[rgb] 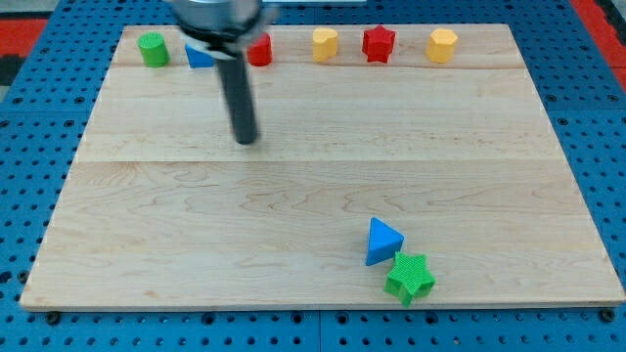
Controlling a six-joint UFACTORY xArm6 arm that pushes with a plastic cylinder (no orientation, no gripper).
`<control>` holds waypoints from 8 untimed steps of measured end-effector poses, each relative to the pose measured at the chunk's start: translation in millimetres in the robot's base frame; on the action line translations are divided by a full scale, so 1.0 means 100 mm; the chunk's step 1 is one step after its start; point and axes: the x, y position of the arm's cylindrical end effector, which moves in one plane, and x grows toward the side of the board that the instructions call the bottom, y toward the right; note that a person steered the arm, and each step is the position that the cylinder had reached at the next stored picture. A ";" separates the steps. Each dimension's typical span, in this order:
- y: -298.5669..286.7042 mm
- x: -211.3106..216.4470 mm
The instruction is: Slide green star to the left of the blue triangle
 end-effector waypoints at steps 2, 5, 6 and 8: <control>1.84 0.42; 2.46 1.99; 2.36 1.98; 2.11 1.99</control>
